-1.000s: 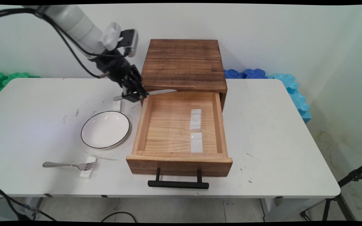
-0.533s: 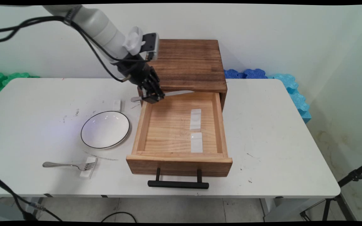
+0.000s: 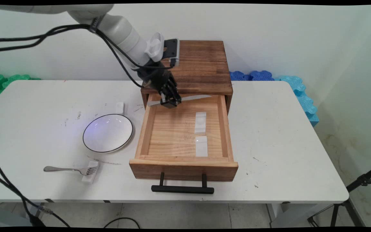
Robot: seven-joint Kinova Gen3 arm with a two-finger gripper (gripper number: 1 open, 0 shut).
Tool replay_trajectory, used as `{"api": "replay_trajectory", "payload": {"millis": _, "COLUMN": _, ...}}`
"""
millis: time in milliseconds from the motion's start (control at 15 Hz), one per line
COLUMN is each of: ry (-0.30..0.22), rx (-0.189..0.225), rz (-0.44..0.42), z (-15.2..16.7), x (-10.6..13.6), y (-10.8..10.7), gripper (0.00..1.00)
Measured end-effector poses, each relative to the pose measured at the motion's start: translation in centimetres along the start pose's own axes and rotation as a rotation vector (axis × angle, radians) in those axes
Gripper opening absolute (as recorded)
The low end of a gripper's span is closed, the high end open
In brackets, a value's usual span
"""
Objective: Place the picked object into the drawer
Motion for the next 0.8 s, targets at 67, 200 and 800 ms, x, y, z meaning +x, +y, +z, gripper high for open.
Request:
{"api": "replay_trajectory", "payload": {"millis": 67, "ry": 0.0, "rx": -0.001, "rz": 0.002, "z": 0.3, "x": 0.4, "y": 0.2, "gripper": 0.0}}
{"api": "replay_trajectory", "payload": {"millis": 200, "ry": 0.0, "rx": -0.002, "rz": 0.005, "z": 0.7, "x": 0.9, "y": 0.7, "gripper": 0.0}}
{"api": "replay_trajectory", "payload": {"millis": 800, "ry": -0.004, "rx": -0.009, "rz": 0.013, "z": 3.1, "x": 2.0, "y": 2.2, "gripper": 0.0}}
